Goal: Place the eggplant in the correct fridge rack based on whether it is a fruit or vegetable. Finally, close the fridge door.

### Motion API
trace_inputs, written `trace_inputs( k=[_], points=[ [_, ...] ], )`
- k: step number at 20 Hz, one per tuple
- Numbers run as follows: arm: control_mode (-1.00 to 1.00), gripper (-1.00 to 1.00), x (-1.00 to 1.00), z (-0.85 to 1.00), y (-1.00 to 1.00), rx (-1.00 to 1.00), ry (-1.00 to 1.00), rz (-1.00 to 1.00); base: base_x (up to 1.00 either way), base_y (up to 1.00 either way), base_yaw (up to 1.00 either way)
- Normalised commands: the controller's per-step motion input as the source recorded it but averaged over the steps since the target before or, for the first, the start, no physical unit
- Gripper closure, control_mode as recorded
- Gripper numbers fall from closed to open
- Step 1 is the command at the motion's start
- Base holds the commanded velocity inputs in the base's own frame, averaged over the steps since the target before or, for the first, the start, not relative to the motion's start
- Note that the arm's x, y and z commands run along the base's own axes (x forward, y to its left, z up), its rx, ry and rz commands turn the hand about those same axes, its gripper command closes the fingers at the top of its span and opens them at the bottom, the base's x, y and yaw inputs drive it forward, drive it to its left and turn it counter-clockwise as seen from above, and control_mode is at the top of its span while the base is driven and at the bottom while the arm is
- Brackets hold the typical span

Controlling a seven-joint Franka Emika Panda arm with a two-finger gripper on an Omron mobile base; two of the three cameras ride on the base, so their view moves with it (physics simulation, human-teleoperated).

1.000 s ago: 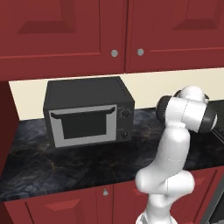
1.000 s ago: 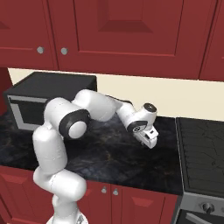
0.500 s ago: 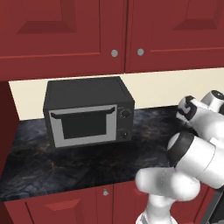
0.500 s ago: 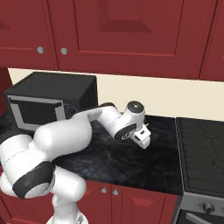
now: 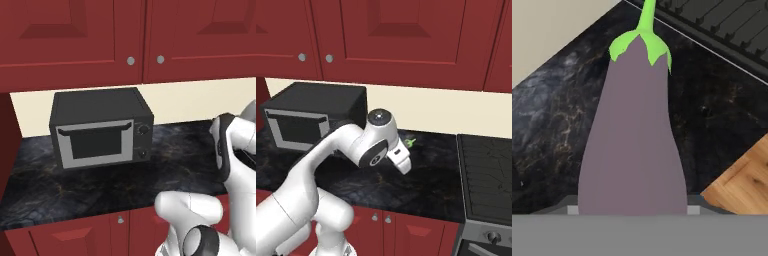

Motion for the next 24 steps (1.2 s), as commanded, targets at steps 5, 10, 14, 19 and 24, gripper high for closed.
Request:
trace_inputs(
  k=[5,10,14,19,24],
  points=[
    [-1.0,1.0,-0.71,0.59,0.65,0.0,0.0,0.0,0.0,0.0,0.0],
    [-1.0,1.0,-0.22,0.29,0.96,-0.01,0.0,0.04,0.0,0.0,0.0],
    [-1.0,1.0,0.0,0.04,0.17,0.0,-0.01,0.03,0.0,0.0,0.0],
    [1.0,1.0,0.0,0.0,0.0,0.0,0.0,0.0,-0.44,0.0,0.0],
    [1.0,1.0,0.0,0.0,0.0,0.0,0.0,0.0,-0.85,0.0,0.02]
  ],
)
